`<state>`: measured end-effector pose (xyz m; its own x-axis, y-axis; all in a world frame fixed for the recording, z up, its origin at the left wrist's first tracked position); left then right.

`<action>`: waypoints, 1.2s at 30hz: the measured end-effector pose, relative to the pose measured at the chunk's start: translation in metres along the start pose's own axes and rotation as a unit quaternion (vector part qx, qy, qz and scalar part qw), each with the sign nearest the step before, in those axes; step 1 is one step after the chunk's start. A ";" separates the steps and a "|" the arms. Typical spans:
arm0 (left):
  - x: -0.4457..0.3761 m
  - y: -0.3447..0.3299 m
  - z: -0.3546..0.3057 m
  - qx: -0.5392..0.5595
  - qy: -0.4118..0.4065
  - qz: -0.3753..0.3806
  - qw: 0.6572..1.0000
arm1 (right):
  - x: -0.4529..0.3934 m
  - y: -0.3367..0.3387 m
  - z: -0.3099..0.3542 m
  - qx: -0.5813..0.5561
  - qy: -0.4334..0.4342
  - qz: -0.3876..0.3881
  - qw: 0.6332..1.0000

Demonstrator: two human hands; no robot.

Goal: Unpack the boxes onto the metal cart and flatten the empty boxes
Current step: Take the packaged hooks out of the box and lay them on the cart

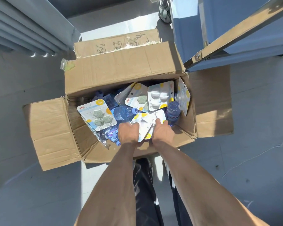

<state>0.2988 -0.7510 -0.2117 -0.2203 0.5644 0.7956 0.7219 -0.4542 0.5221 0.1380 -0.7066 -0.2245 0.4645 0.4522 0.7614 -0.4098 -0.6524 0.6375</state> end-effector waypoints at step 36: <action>0.038 0.033 -0.045 -0.190 -0.087 -0.053 0.976 | 0.006 0.066 0.000 0.004 -0.048 0.002 0.999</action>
<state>0.2854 -0.7757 -0.1505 -0.1412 0.7162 0.6834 0.3980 -0.5910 0.7016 0.1137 -0.7463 -0.1778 0.5370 0.3895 0.7483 -0.4053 -0.6589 0.6338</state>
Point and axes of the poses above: each hand's wrist, its own x-axis away from the middle knuckle, its own y-axis out of the back of the hand, z = x × y, the point moved 7 cm from there along -x, towards the middle knuckle, and after that the axes turned 6 degrees about -y, right-handed, at the moved point
